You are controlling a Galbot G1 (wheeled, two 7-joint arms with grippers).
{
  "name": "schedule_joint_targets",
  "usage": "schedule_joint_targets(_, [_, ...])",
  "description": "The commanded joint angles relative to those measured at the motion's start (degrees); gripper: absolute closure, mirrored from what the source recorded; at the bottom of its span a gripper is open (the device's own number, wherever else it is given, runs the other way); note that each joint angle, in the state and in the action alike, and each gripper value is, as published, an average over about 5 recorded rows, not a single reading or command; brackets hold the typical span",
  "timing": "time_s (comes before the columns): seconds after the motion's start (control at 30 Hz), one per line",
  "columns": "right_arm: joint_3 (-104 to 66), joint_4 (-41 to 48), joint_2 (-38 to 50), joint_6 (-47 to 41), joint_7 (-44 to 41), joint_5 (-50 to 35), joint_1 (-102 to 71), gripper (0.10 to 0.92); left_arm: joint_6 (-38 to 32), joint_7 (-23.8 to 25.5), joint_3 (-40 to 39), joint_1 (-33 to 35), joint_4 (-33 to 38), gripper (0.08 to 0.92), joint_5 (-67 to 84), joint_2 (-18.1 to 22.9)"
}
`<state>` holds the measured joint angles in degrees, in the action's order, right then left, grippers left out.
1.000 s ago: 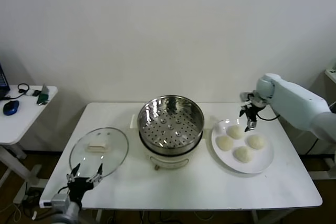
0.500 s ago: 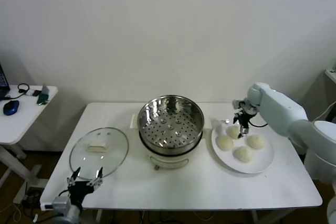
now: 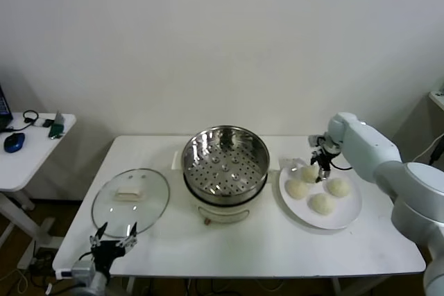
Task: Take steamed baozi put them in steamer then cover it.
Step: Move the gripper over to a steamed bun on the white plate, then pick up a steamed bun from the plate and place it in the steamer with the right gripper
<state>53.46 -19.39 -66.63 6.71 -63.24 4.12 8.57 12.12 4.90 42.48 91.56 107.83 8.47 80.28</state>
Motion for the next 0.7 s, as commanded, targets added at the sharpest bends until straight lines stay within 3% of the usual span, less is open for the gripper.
schedule_joint_targets(0.03, [-0.96,0.58,-0.51,0.94,0.3,0.31,-0.11,0.304,0.05,-0.01,0.04,0.08,-0.07,0.177,-0.12,0.03])
schedule_joint_targets(0.23, [4.89,-7.05,3.29,2.0,-0.4,-5.04,4.86,0.304,-0.1,-0.01,0.11,0.53,0.38,0.177,-0.77,0.37])
schedule_joint_targets(0.47, [21.14,-25.22,10.49,3.74,-1.81,-16.46,23.28,0.304,-0.06,-0.04,0.21,1.03,1.26,0.177,-1.3,0.67])
schedule_joint_targets(0.7, [30.63,-41.01,11.23,7.83,-3.86,-24.2,43.37,0.304,0.34,-0.06,0.17,1.35,2.46,0.177,-1.89,0.8])
